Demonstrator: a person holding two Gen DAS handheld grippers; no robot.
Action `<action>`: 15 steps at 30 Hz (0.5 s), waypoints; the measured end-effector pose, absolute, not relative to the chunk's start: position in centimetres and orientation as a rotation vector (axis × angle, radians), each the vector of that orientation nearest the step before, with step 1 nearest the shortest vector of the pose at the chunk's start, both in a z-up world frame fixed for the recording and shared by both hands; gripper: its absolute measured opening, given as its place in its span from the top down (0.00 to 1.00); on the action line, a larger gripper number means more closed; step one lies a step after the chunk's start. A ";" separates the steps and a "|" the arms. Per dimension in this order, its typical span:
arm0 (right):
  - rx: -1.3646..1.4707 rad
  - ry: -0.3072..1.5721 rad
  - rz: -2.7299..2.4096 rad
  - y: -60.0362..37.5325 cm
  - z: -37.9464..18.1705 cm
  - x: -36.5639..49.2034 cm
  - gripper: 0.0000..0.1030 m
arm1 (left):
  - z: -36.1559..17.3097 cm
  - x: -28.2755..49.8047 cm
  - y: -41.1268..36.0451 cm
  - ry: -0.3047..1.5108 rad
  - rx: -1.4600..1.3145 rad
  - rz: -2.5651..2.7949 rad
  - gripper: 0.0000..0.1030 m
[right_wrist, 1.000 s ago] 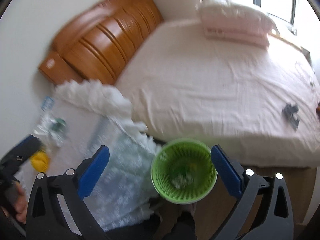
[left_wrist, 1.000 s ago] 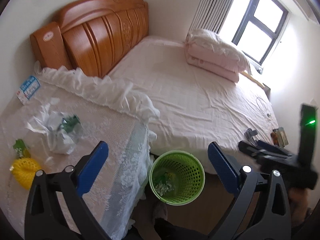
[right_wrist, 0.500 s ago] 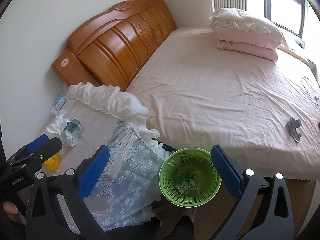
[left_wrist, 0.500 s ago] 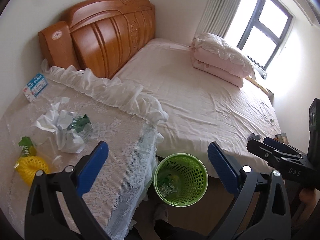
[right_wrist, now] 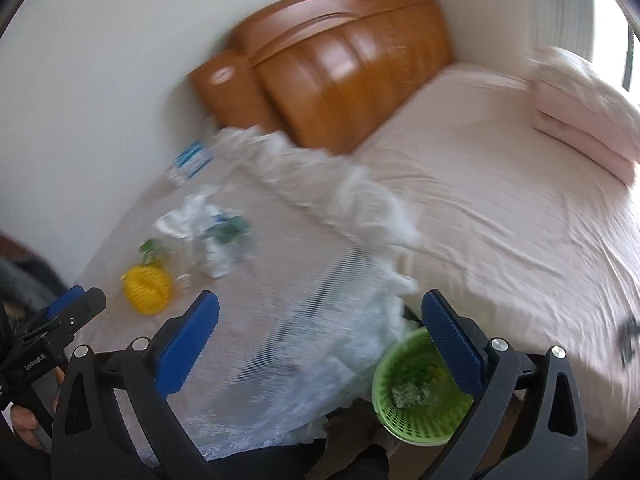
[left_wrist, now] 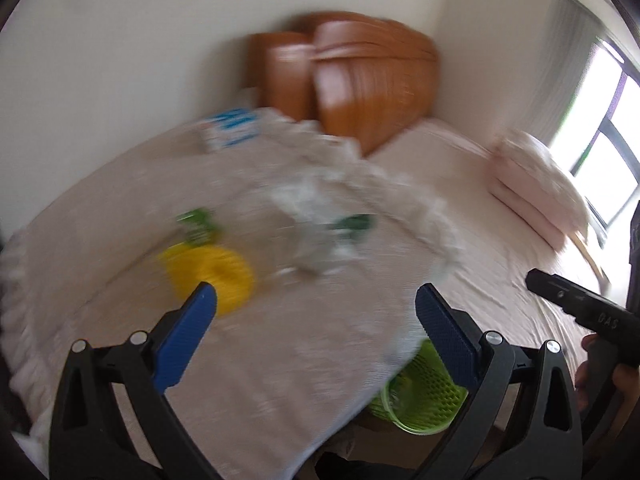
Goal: Collect trash
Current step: 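Swing both tools back over the remaining trash on the bed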
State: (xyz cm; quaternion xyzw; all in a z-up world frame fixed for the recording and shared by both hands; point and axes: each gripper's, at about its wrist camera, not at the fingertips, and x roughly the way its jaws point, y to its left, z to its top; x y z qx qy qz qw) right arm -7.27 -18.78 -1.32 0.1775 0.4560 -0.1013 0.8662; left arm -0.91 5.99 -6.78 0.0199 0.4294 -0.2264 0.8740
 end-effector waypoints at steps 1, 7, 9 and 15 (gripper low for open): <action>0.359 0.961 -0.184 -18.0 -1.4 -6.5 0.02 | -7.0 -0.9 7.2 0.897 0.026 -0.436 0.08; 0.297 0.985 -0.038 -13.7 -2.0 -3.1 0.02 | -8.4 -0.7 13.1 0.922 -0.071 -0.266 0.08; 0.290 0.996 -0.007 -12.8 -2.2 -2.6 0.02 | -8.9 -0.5 14.1 0.932 -0.082 -0.243 0.07; 0.280 1.025 -0.001 -11.8 -2.7 -2.7 0.02 | -10.6 0.7 13.8 0.962 -0.065 -0.263 0.08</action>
